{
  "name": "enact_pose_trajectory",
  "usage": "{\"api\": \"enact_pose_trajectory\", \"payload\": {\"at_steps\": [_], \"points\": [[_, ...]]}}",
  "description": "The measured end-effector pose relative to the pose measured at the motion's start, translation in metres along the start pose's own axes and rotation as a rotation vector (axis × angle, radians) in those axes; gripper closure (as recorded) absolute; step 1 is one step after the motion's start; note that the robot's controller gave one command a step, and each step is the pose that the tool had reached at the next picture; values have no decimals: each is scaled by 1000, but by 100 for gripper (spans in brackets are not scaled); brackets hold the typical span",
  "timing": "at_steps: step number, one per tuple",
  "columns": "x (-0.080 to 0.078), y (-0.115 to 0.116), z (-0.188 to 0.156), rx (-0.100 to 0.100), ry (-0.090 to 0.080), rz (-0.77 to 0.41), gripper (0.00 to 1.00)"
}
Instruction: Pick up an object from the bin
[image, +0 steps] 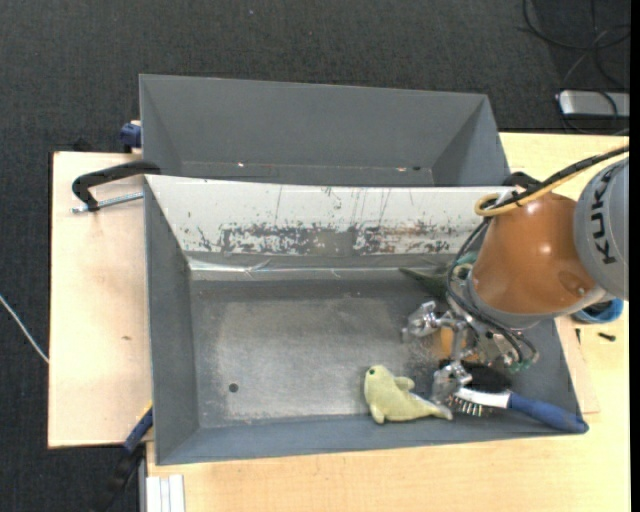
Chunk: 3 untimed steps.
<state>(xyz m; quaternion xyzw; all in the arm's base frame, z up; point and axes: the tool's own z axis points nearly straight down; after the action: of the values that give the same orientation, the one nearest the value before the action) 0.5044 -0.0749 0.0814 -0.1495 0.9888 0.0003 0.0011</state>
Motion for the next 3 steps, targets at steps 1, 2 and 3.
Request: {"api": "enact_pose_trajectory", "payload": {"at_steps": [1, 2, 3], "points": [[-1, 1, 0, 0, 0, -2, 100], [-1, 1, 0, -1, -1, -2, 0], [-2, -41, 0, -13, -8, -170, 0]]}}
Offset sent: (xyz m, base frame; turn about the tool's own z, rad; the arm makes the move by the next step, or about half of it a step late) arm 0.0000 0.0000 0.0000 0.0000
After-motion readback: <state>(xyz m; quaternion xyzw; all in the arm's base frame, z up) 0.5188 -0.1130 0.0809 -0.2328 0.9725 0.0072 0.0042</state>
